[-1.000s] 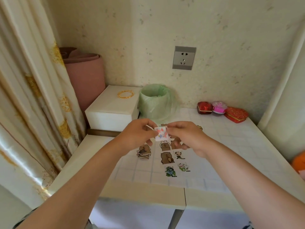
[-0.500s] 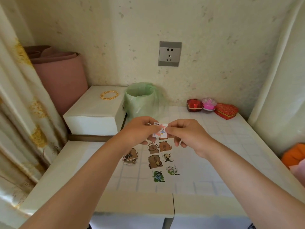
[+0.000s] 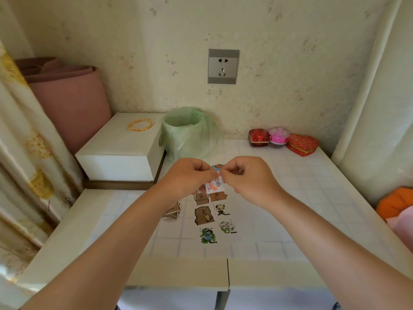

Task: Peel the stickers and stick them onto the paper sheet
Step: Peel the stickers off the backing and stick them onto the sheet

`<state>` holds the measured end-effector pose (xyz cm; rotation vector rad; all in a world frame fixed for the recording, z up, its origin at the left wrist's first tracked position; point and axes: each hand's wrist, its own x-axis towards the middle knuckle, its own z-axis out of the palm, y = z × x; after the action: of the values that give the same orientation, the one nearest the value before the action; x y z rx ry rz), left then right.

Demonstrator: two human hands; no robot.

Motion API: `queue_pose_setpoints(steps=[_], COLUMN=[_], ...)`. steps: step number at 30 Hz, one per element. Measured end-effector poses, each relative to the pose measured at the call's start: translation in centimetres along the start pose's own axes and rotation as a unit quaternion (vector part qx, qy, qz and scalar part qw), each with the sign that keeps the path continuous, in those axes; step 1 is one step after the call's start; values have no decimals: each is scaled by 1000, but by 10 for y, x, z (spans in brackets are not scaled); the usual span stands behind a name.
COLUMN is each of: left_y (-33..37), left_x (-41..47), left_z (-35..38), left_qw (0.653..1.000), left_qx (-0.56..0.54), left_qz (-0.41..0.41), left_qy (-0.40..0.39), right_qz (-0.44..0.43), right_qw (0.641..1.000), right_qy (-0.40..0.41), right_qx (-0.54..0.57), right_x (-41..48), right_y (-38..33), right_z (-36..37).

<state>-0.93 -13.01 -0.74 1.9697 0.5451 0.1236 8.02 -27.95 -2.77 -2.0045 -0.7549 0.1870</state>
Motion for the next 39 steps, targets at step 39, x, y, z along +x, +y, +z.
queue_pose_setpoints(steps=[39], left_y=[-1], left_x=[0], left_z=[-6], left_qw=[998], left_qx=[-10], left_qz=[53], left_qy=[-33], right_qz=[32], right_qw=[994], right_qy=[-85], right_qx=[52], right_x=[-7], right_y=[-15], right_z=[-10])
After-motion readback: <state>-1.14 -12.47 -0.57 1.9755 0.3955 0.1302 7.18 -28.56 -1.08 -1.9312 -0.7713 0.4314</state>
